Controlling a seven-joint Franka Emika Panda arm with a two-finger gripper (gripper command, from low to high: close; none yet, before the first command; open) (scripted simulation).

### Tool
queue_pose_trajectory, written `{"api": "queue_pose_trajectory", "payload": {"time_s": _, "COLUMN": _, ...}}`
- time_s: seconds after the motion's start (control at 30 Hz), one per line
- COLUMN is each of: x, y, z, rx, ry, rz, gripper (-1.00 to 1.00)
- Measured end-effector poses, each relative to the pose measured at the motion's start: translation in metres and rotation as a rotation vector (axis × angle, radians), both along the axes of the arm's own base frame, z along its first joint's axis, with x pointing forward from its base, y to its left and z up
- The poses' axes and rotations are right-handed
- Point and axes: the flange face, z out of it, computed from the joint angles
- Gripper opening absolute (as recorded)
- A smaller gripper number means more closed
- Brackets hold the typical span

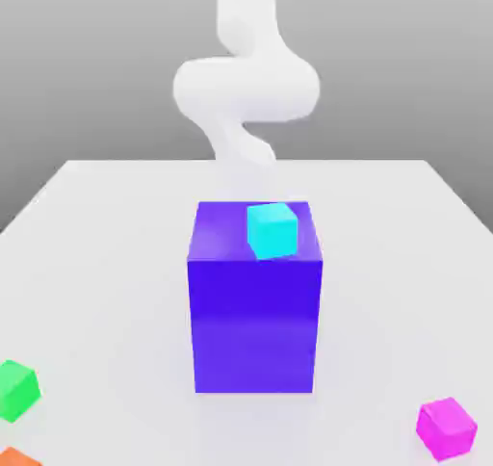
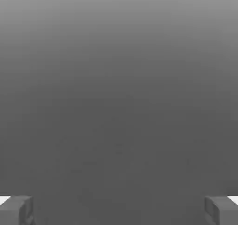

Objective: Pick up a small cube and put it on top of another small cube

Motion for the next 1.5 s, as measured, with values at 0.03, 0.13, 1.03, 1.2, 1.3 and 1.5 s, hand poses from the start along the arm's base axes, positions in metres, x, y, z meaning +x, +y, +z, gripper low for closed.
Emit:
{"api": "queue_pose_trajectory", "payload": {"time_s": 0.03, "x": 0.013, "y": 0.008, "z": -0.014, "rx": -0.007, "ry": 0.027, "rz": 0.005, "gripper": 0.0}}
{"api": "queue_pose_trajectory", "payload": {"time_s": 0.13, "x": 0.048, "y": 0.03, "z": -0.057, "rx": -0.026, "ry": 0.105, "rz": 0.023, "gripper": 0.0}}
{"api": "queue_pose_trajectory", "payload": {"time_s": 1.03, "x": 0.081, "y": 0.229, "z": -0.51, "rx": -0.099, "ry": 0.726, "rz": 0.274, "gripper": 0.0}}
{"api": "queue_pose_trajectory", "payload": {"time_s": 1.2, "x": 0.079, "y": 0.23, "z": -0.548, "rx": -0.1, "ry": 0.73, "rz": 0.276, "gripper": -1.0}}
{"api": "queue_pose_trajectory", "payload": {"time_s": 1.3, "x": 0.079, "y": 0.23, "z": -0.548, "rx": -0.099, "ry": 0.729, "rz": 0.276, "gripper": -1.0}}
{"api": "queue_pose_trajectory", "payload": {"time_s": 1.5, "x": 0.08, "y": 0.23, "z": -0.5, "rx": -0.099, "ry": 0.73, "rz": 0.275, "gripper": -1.0}}
